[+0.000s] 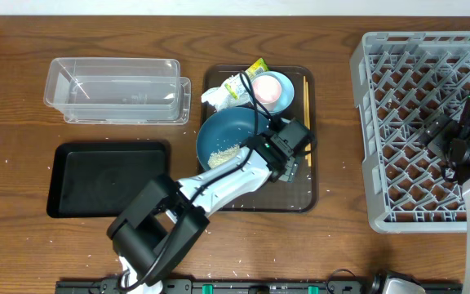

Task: Sort waste into correct bins and load items into the dishwasher rack
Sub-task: 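Lower the left gripper and close it on the blue plate rim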

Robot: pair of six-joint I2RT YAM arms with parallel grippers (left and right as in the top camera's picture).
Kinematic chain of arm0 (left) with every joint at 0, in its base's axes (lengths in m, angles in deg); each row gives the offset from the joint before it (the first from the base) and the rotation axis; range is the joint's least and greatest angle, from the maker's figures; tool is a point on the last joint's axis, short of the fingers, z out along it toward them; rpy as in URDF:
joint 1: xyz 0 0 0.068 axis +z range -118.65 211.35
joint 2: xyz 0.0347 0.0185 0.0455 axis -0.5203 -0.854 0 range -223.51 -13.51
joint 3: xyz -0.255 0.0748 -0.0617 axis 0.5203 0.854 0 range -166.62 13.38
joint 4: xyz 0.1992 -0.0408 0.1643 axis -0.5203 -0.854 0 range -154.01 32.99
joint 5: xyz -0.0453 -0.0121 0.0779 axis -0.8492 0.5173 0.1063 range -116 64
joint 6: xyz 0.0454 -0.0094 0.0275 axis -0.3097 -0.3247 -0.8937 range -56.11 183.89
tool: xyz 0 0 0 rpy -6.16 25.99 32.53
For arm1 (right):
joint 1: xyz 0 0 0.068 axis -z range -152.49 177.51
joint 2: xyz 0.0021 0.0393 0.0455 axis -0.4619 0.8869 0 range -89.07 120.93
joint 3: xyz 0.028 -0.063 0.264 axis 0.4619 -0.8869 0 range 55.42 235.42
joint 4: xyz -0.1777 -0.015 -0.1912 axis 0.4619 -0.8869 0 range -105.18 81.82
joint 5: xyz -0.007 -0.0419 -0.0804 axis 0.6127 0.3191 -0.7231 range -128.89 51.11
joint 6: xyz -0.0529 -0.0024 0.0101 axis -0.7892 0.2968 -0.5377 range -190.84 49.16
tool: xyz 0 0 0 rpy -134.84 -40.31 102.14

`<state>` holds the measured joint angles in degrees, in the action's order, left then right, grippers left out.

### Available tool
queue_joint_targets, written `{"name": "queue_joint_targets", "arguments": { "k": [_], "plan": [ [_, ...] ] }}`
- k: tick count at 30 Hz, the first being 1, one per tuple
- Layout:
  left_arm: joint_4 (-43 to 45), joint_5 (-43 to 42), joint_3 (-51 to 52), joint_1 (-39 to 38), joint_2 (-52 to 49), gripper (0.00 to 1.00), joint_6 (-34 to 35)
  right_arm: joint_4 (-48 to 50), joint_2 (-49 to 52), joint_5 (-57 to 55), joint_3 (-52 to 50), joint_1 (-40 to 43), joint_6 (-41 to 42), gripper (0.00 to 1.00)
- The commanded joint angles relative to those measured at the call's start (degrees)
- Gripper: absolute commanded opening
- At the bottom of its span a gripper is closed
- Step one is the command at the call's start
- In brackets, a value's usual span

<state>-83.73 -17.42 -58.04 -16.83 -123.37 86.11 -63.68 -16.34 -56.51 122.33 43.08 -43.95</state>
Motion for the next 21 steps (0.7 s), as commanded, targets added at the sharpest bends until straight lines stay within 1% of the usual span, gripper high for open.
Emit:
{"name": "queue_joint_targets", "arguments": {
  "k": [1,4,8,11,16,20,21],
  "plan": [
    [0.13,1.18,-0.92,-0.63,-1.25,0.79,-0.55,-0.04,-0.37,-1.01,0.0,0.63,-0.39,0.99],
    [0.11,1.18,-0.92,-0.85,-1.38,0.72,-0.52,-0.04,-0.37,-1.01,0.0,0.63,-0.39,0.99],
    [0.24,2.05,-0.92,-0.94,-1.36,0.67,-0.52,-0.04,-0.37,-1.01,0.0,0.63,-0.39,0.99],
    [0.17,3.5,-0.92,-1.16,-1.36,0.61,-0.52,-0.04,-0.37,-0.98,0.0,0.63,-0.39,0.99],
    [0.07,4.63,-0.92,-2.03,-1.36,0.53,-0.52,-0.02,-0.37,-1.01,0.0,0.63,-0.39,0.99],
    [0.02,6.36,-0.92,-3.04,-1.36,0.44,-0.26,-0.04,-0.37,-1.01,0.0,0.63,-0.39,0.98],
    [0.02,6.82,-0.92,-3.26,-1.36,0.44,-0.07,-0.04,-0.37,-0.98,0.0,0.63,-0.39,0.99]
  ]
}}
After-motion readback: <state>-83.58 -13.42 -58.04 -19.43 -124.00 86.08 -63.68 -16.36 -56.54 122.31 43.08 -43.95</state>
